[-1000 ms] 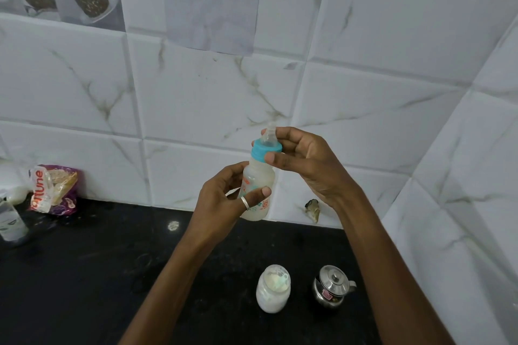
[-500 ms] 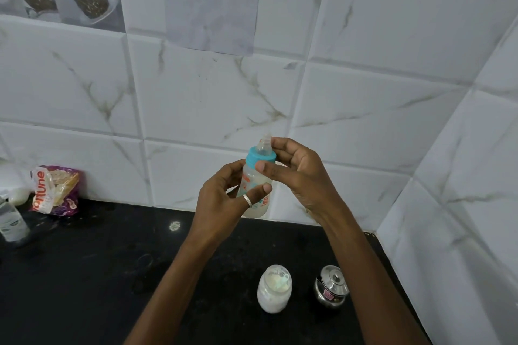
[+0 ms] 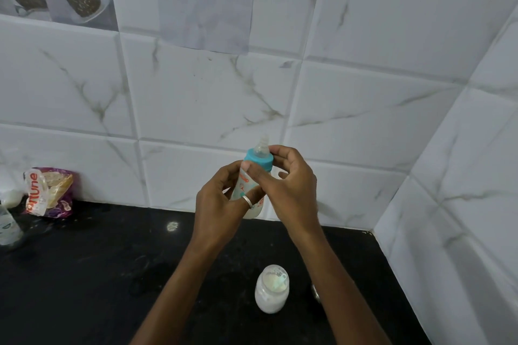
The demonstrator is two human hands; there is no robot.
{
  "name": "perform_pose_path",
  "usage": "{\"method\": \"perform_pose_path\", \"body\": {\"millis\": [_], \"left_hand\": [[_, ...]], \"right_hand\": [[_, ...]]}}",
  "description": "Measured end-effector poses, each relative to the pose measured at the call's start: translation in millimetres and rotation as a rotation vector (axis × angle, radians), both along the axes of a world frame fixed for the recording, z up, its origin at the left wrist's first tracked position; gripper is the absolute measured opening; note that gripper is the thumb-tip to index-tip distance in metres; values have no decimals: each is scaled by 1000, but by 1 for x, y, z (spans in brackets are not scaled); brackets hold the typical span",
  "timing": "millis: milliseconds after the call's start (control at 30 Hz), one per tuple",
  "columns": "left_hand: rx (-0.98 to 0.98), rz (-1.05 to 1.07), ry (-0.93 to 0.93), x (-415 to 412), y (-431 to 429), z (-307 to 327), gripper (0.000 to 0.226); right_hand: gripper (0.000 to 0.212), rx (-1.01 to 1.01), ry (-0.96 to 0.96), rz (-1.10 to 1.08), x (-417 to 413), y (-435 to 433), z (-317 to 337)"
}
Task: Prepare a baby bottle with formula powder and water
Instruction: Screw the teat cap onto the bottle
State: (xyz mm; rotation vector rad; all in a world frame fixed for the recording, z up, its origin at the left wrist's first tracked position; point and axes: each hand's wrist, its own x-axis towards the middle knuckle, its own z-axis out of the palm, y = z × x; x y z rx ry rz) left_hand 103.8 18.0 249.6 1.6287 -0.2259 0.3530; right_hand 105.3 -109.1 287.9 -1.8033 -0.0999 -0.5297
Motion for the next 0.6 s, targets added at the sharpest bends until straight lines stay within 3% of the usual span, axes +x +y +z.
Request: {"method": "perform_pose_path", "body": {"millis": [233, 600], "left_hand": [[-21, -40, -16, -1, 3, 0, 65], [-80, -156, -7, -2, 4, 7, 58]], "right_hand": [[40, -9, 1, 46, 0, -2, 2], [46, -19, 11, 175, 3, -18, 10]]}}
